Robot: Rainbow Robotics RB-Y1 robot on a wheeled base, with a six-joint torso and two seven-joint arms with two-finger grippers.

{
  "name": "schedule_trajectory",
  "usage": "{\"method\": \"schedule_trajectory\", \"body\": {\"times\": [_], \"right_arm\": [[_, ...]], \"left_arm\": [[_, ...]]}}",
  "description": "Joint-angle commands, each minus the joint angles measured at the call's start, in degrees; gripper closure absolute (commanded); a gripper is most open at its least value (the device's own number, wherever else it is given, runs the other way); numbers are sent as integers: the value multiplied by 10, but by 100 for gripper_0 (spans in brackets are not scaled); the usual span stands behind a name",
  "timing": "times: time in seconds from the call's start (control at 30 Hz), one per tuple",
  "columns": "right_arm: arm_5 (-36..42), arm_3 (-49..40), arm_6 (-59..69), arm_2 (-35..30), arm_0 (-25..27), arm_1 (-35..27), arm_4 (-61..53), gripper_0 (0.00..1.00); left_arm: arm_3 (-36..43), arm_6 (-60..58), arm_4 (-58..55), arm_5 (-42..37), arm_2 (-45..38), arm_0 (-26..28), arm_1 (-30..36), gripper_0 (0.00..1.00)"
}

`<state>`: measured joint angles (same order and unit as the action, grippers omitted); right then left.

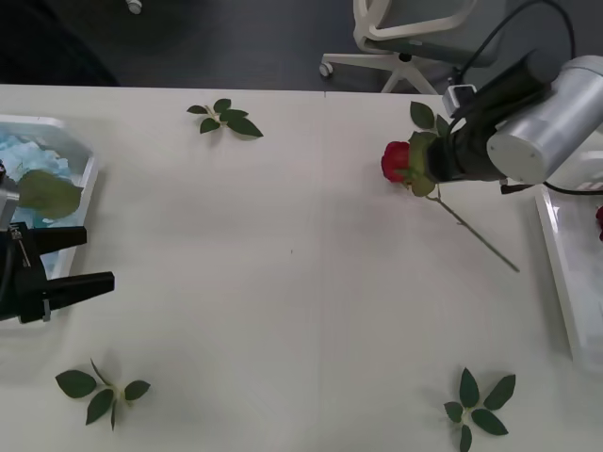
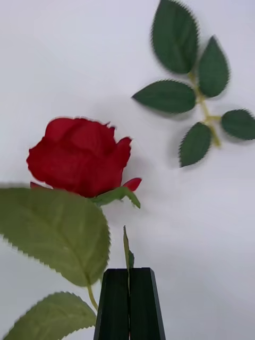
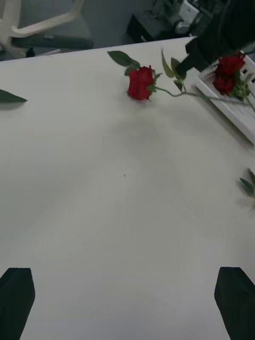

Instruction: Put the red flowers into the right box and the blue flowers into the left box

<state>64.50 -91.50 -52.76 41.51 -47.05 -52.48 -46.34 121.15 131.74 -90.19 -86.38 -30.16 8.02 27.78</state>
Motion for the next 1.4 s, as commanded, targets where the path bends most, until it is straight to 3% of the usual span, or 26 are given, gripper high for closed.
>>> {"method": "schedule_trajectory", "body": {"times": [0.03, 0.13, 0.23, 0.3, 0.37, 0.4, 0.73, 1.4], "right_arm": [[0, -24, -22, -2, -5, -35, -5, 100], [-5, -27, -19, 0, 4, -34, 15, 100], [-31, -27, -15, -1, 22, -29, 35, 91], [-44, -22, -20, 0, 34, -26, 39, 63], [-48, -24, -18, -1, 41, -27, 38, 28], [-50, -25, -16, -1, 44, -28, 38, 19], [-53, -32, -3, -1, 45, -26, 47, 14], [-47, 9, 11, 33, 53, 7, 59, 14]], "left_arm": [[-13, 87, 11, -74, -7, -49, 20, 0], [-46, 122, 14, -129, -10, -87, 20, 0], [-80, 150, 14, -172, -12, -119, 21, 0], [-103, 169, 19, -199, -13, -141, 20, 0], [-122, 190, 27, -223, -13, -158, 20, 0], [-130, 198, 29, -231, -13, -166, 20, 0], [-150, 208, 29, -236, -10, -216, 20, 0], [-149, 228, 12, -236, -48, -216, 20, 0]]}}
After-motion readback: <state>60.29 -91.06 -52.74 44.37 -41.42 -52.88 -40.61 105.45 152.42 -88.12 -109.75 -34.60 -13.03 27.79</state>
